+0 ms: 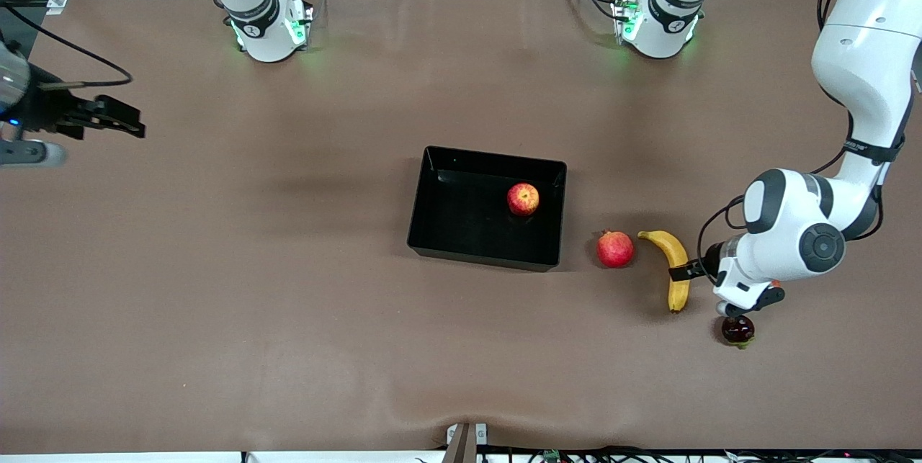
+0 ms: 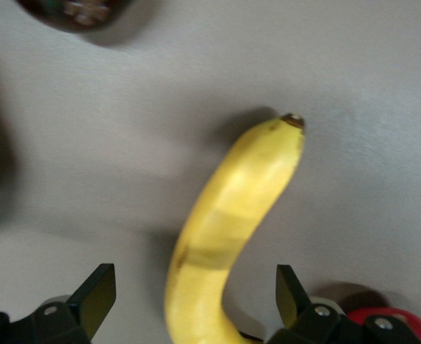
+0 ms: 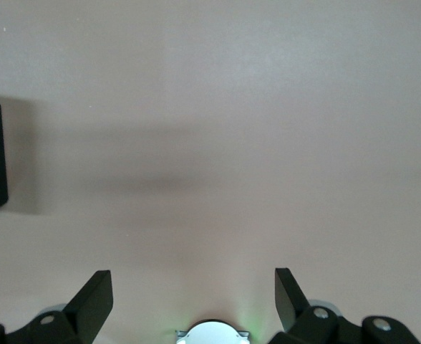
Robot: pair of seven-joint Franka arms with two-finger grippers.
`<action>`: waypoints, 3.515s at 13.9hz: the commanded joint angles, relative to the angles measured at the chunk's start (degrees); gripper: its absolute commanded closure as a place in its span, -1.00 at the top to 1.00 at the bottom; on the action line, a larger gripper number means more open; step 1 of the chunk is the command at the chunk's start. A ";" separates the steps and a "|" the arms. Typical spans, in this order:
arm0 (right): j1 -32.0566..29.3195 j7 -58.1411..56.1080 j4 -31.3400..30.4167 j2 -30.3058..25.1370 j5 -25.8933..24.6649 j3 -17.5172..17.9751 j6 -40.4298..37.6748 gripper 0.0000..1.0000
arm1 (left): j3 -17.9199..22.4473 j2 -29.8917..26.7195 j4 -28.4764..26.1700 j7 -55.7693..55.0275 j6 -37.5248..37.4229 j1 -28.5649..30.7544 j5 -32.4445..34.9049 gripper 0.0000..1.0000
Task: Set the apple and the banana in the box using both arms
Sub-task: 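Grasp the yellow banana with the left gripper and lift it, then carry the banana over the tray and release it inside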
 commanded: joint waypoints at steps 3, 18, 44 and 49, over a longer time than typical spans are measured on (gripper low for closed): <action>4.32 0.05 -0.23 -3.68 2.10 -5.51 -2.37 1.00 | 0.05 2.23 -2.39 0.60 4.88 0.11 -0.15 -0.84; 6.08 4.45 -0.15 -5.01 1.13 -5.77 -3.43 1.00 | -16.38 -13.07 -3.02 -23.82 -12.62 -10.58 -0.59 -1.00; 4.85 0.75 0.03 -5.53 0.08 -5.51 -5.21 1.00 | 7.70 -7.41 8.85 -29.84 1.65 -39.90 4.07 1.00; 3.53 0.67 0.55 -6.06 -0.10 -6.30 -1.59 1.00 | 7.00 -18.40 8.77 -19.98 -10.75 -30.14 3.10 1.00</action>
